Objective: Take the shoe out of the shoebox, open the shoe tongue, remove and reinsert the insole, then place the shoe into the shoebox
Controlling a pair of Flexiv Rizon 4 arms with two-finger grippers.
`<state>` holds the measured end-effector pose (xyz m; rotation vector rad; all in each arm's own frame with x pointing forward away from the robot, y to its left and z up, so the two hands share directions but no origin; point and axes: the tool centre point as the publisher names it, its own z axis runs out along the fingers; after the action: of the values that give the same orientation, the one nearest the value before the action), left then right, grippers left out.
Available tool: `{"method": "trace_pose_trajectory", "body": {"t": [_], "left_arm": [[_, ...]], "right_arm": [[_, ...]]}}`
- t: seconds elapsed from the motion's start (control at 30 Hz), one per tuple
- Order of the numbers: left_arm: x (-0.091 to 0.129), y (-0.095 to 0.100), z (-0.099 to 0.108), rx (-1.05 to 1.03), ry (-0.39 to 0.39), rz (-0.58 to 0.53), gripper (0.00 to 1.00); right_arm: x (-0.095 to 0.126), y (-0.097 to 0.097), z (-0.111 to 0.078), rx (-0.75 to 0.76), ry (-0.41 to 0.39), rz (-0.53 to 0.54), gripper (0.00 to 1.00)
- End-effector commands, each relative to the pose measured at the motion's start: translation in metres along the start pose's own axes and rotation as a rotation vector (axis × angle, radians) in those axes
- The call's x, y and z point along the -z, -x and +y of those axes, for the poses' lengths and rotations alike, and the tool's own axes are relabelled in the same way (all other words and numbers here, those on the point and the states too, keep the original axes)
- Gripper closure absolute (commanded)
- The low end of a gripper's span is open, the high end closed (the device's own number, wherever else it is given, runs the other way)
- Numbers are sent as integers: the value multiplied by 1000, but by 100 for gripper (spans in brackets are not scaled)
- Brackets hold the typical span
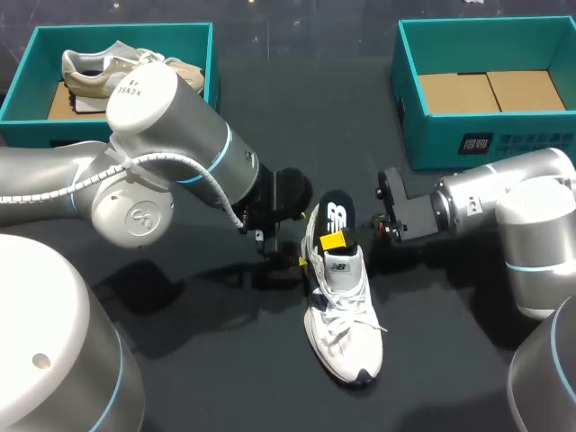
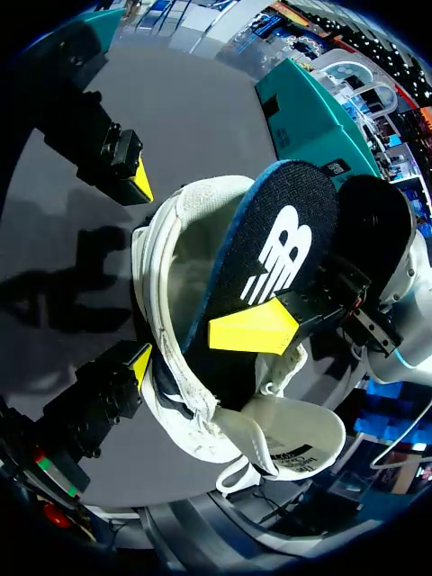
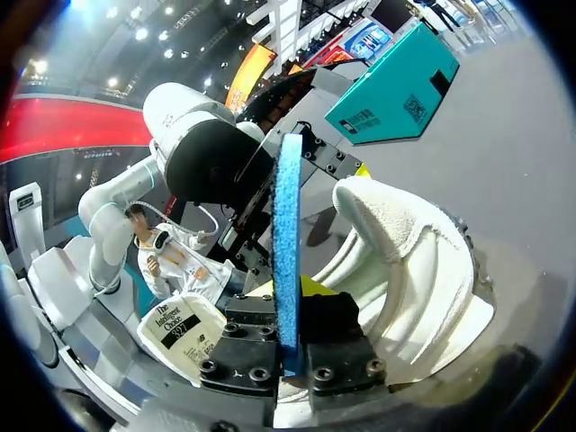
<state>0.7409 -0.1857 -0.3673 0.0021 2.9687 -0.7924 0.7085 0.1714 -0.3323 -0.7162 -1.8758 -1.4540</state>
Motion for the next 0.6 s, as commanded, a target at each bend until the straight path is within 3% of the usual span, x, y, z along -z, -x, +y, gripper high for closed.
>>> {"method": "trace_pose_trajectory", "body": {"t": [0.03, 0.07, 0.13, 0.2, 0.43, 0.6], "left_arm": [[0, 0, 1, -1, -2, 1, 0], [0, 0, 1, -1, -2, 1, 0], [0, 0, 1, -1, -2, 1, 0], [0, 0, 1, -1, -2, 1, 0], [0, 0, 1, -1, -2, 1, 0], [0, 0, 1, -1, -2, 1, 0]], "right_arm": [[-2, -4, -4, 4, -5, -13, 100], [-2, -5, -3, 13, -4, -18, 100], [-2, -7, 1, 33, -1, -30, 64], [-1, -9, 6, 51, -1, -40, 59], [6, -11, 22, 86, -25, -79, 64], [14, -13, 31, 108, -25, -105, 75]]}}
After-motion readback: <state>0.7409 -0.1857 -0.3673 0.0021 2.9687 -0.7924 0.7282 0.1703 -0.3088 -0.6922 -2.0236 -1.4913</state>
